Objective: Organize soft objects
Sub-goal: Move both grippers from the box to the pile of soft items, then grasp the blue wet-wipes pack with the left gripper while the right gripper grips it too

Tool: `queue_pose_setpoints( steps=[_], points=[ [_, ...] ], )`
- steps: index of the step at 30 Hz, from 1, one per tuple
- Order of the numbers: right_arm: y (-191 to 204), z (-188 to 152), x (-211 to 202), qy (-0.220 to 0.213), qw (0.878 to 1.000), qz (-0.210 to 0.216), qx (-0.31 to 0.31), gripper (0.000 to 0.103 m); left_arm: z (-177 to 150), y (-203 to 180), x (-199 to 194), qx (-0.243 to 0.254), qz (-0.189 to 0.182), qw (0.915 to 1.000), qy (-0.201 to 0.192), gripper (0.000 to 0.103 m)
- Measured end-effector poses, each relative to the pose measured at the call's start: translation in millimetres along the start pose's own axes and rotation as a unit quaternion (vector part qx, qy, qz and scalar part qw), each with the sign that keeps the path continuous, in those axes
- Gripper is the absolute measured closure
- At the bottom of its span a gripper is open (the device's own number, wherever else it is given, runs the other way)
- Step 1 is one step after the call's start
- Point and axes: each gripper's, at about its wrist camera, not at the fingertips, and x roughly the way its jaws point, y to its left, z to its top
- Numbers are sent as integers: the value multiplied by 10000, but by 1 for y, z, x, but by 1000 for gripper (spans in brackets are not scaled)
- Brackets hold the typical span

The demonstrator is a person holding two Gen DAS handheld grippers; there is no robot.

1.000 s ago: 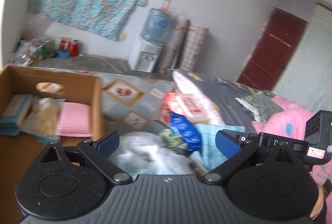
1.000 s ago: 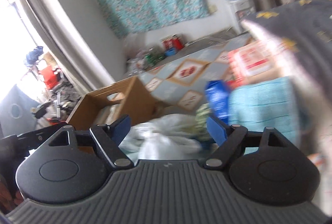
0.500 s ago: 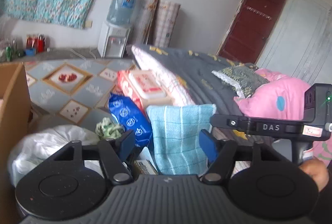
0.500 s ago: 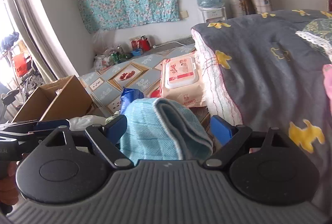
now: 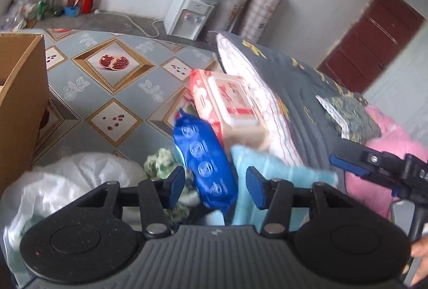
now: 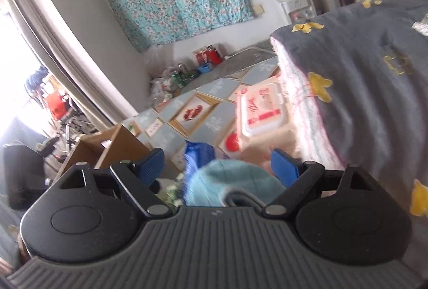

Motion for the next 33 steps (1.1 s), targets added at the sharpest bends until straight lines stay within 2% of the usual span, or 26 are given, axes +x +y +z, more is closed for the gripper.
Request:
queue_pose_setpoints(
  steps=[2,3,6,7,10,14,19,23,26,33],
  points=[
    [-3,20,19,240,9989,276,298,23,16,3,8,-120,52,9998,117,52],
    [-7,27,30,338,9979,353,418,30,23,5,16,-162,31,9996,241,52],
    [-23,43,73,770,9933,296,811,50,37,13,42,-497,116,9972,545,52],
    [-31,44,90,962,9900,250,997,54,40,15,51,-598,168,9960,638,52],
    [-48,35,128,1446,9796,159,1388,57,45,18,73,-672,198,9939,857,52],
    [-58,18,148,1728,9730,96,1525,57,48,20,92,-750,219,9918,1012,51],
    [-58,7,151,1776,9736,39,1434,57,51,20,109,-871,303,9891,1144,52],
    [-58,6,149,1720,9740,23,1473,57,51,19,113,-928,259,9894,1084,64],
    [-55,10,143,1596,9772,25,1397,57,50,16,104,-828,186,9924,891,72],
    [-46,24,109,1004,9837,346,1451,56,54,3,51,-510,-277,9981,206,74]
  ],
)
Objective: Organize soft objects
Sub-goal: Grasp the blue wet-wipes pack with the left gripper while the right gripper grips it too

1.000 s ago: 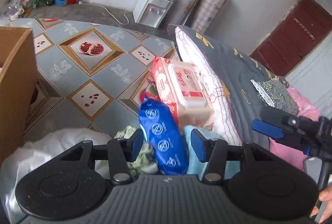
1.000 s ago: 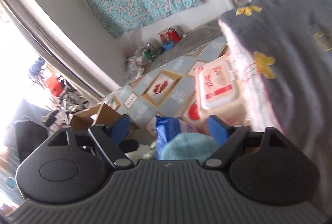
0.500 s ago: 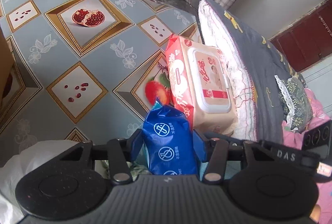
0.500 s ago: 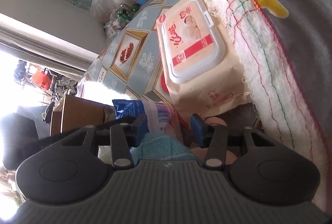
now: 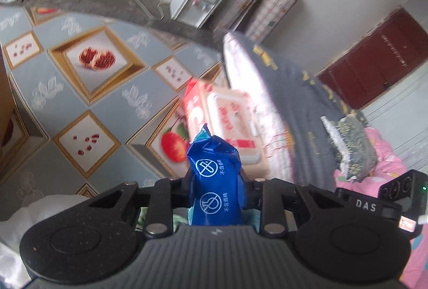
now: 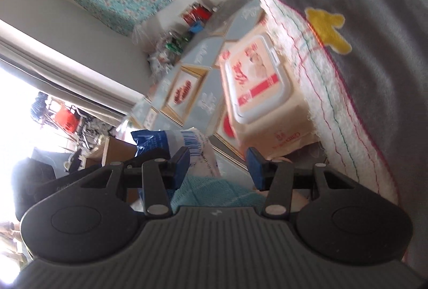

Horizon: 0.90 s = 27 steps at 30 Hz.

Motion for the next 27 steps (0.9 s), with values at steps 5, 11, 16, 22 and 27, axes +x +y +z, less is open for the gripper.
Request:
queue_pose_setpoints(
  steps=[5,11,16,22,27],
  points=[
    [28,-16,-45,-465,9975,412,-322,56,-6,-12,-51,121,-195,9993,-303,74],
    [74,-74,-80,-557,9850,296,-1606,48,-19,-22,-77,54,-9,9998,-180,74],
    [84,-125,-71,-384,9765,98,-2118,32,-38,-34,-67,167,155,9996,167,74],
    [81,-150,-47,-197,9700,-365,-2394,28,-54,-33,-47,-15,310,9981,541,73],
    [84,-151,-41,-137,9663,-593,-2501,28,-55,-32,-41,-130,334,9973,645,73]
  ],
)
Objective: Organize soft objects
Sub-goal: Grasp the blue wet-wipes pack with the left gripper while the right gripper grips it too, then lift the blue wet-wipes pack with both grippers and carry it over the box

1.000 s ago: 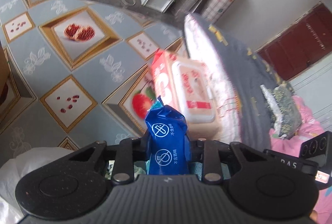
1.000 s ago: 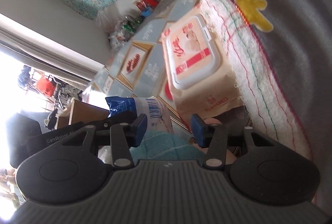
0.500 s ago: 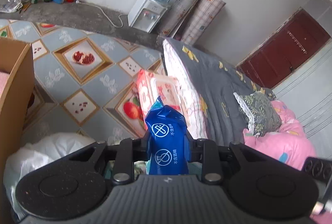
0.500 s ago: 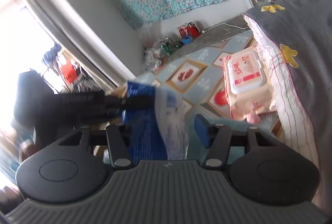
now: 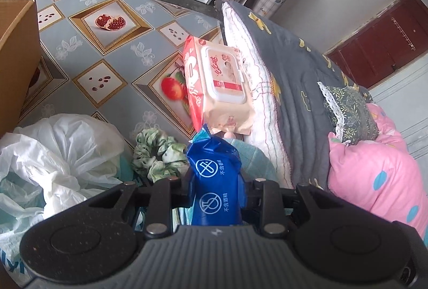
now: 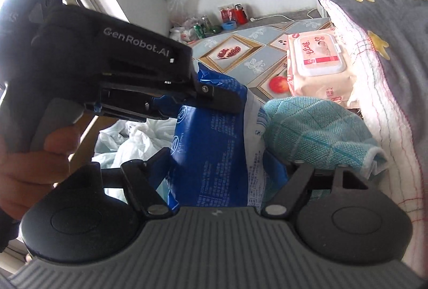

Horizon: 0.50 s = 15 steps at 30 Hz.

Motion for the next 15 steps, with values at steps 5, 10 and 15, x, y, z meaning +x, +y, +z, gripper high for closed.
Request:
queue_pose_setpoints(
  steps=[5,10,15],
  points=[
    [7,2,3,25,9989,-324,-329,28,5,-4,2,-34,-76,9999,63,71],
    [-14,0,2,32,9994,-306,187,53,6,-5,3,-86,-569,9983,119,62],
    [-50,-7,-14,-137,9947,23,1019,67,4,2,-2,-138,-917,9957,-9,60]
  ],
)
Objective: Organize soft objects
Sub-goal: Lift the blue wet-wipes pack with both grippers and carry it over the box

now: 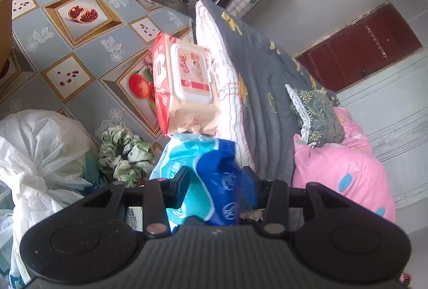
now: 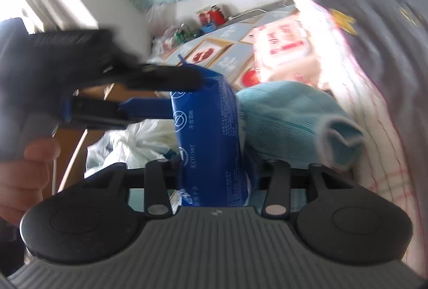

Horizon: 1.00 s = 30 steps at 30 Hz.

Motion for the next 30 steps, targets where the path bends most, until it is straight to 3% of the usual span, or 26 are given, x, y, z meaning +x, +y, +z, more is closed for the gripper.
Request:
queue_pose_setpoints(
  steps=[5,11,16,19,24,30],
  points=[
    [-44,-5,-10,-45,9938,465,1010,69,-4,6,-10,94,-139,9997,-190,60],
    [-77,-12,-13,-14,9786,883,1859,69,-29,5,-8,676,-86,9977,-25,60],
    [-83,-13,-13,-20,9747,877,2055,64,-54,-8,2,1494,-20,9886,190,58],
    [-84,-12,-15,2,9744,802,2099,62,-61,-13,12,1702,0,9848,341,53],
    [-83,-10,-17,-68,9768,744,2006,62,-59,-17,27,1851,117,9819,394,51],
    [-89,-10,-15,-125,9751,802,2065,66,-52,-10,40,1668,109,9852,392,50]
  ],
)
